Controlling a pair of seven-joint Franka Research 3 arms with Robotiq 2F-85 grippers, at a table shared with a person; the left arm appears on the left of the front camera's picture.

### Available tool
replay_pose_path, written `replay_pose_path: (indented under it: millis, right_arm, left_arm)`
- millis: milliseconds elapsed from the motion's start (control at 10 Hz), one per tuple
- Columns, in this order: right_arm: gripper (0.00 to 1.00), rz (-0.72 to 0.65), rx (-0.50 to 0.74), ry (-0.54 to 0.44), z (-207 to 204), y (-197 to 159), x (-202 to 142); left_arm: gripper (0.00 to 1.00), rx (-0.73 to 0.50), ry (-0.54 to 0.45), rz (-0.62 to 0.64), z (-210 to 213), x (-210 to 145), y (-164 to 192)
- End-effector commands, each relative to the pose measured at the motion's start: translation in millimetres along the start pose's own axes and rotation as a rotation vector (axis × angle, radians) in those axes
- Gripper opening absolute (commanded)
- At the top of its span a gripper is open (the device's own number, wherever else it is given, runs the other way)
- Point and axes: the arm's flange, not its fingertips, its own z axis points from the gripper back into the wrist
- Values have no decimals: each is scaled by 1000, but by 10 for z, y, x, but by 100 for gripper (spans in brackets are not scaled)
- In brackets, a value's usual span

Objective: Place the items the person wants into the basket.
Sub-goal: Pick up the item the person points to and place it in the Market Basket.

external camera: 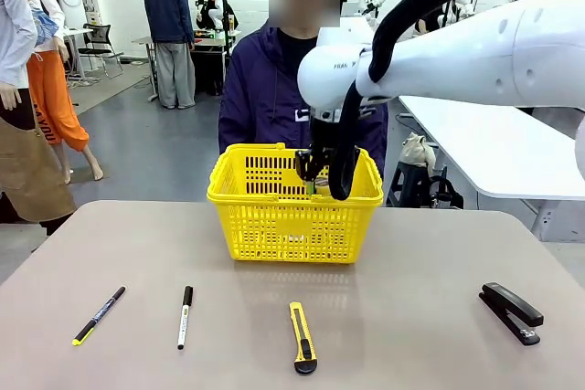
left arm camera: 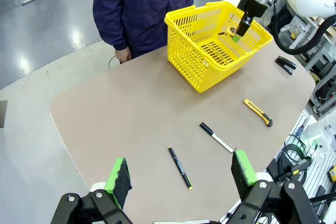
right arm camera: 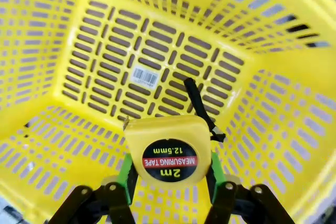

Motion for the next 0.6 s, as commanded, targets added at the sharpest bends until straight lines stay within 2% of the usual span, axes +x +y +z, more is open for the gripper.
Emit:
replay_pose_path:
  millis: [0, 500]
  right_arm:
    - [65, 38, 24, -15, -172, -30, -1]
    - [65, 66, 20, 16, -412, -23, 82]
  left_arm:
    - [100, -13, -10, -14, 14, -6, 11]
    - [100, -13, -10, -14, 14, -6, 11]
